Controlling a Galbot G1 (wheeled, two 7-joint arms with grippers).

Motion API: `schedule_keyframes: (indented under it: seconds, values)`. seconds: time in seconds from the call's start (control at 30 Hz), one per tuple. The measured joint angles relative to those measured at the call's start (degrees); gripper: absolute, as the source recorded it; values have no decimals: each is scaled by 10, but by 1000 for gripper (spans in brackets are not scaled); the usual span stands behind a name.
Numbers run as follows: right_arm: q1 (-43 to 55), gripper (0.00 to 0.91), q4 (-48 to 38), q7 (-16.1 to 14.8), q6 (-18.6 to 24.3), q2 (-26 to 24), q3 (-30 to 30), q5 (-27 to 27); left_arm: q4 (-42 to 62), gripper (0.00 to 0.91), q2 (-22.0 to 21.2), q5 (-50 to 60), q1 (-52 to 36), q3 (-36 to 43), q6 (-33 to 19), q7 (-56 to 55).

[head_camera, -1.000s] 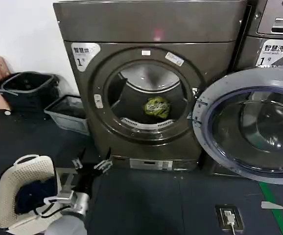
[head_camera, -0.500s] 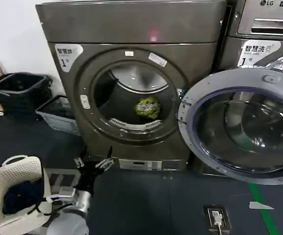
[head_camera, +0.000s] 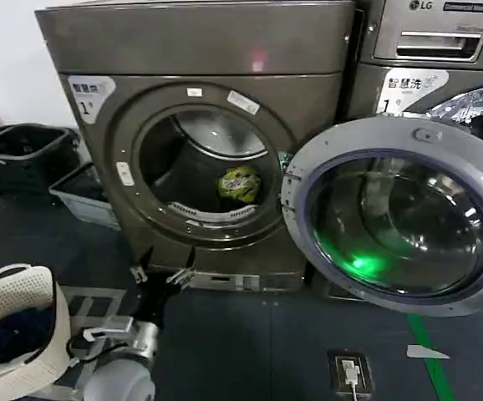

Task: Grasp the clothes from the dryer.

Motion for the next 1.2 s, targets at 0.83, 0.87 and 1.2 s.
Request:
schedule_keyframes:
  seconds: [0.83, 0.87, 1.2]
  values:
    - [-14, 907, 0, -3, 12, 1, 16, 16, 0, 907, 2, 3, 1, 9, 0, 2]
    - [-15, 907, -1, -3, 12, 1, 17, 16, 1, 907, 1, 4, -1, 10, 0, 2]
    - [-15, 907, -1, -4, 13, 7, 19, 16, 7, 907, 2, 3, -10, 14, 2, 3]
